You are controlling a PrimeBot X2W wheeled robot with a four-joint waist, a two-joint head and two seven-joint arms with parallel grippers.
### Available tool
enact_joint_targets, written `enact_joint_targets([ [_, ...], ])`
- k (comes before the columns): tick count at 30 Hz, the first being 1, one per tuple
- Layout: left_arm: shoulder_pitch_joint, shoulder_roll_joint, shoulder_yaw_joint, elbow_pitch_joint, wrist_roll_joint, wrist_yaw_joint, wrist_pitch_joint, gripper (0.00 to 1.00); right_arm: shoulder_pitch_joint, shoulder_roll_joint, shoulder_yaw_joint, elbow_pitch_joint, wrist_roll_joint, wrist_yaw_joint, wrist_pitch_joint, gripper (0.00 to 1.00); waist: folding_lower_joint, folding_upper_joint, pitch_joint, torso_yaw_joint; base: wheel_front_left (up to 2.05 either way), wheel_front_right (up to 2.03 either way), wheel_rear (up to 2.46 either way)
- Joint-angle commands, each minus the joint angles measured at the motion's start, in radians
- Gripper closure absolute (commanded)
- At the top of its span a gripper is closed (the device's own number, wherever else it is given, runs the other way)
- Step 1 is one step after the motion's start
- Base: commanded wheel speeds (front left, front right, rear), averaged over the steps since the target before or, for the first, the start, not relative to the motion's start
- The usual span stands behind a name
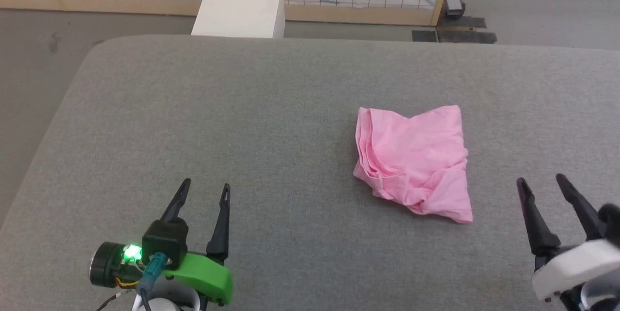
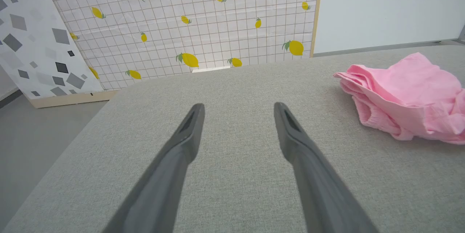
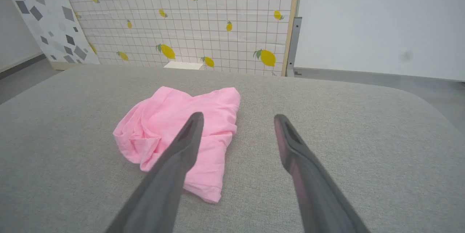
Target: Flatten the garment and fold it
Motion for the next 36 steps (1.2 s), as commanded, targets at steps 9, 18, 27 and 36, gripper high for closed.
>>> enact_joint_targets([
  [9, -0.048, 0.002, -0.011, -0.015, 0.037, -0.007, -0.001, 0.00, -0.229, -0.098, -0.010, 0.027, 0.255, 0.003, 0.487, 0.00, 0.0000, -0.0001, 0.121, 0.083, 0.00, 0.00, 0.00],
  [18, -0.083, -0.012, -0.019, -0.009, 0.057, -0.011, -0.006, 0.00, -0.436, -0.033, -0.124, 0.227, 0.292, 0.003, 0.876, 0.00, 0.0000, -0.0001, 0.200, 0.168, 0.00, 0.00, 0.00],
  [27, -0.107, -0.036, -0.022, 0.003, 0.071, -0.018, -0.012, 0.00, -0.488, 0.017, -0.158, 0.350, 0.148, 0.003, 0.923, 0.00, 0.0000, -0.0001, 0.239, 0.243, 0.00, 0.00, 0.00],
  [36, -0.100, -0.051, -0.020, 0.017, 0.079, -0.019, -0.016, 0.00, -0.470, 0.009, -0.086, 0.419, 0.082, 0.003, 0.844, 1.00, 0.0000, -0.0001, 0.240, 0.257, 0.00, 0.00, 0.00],
])
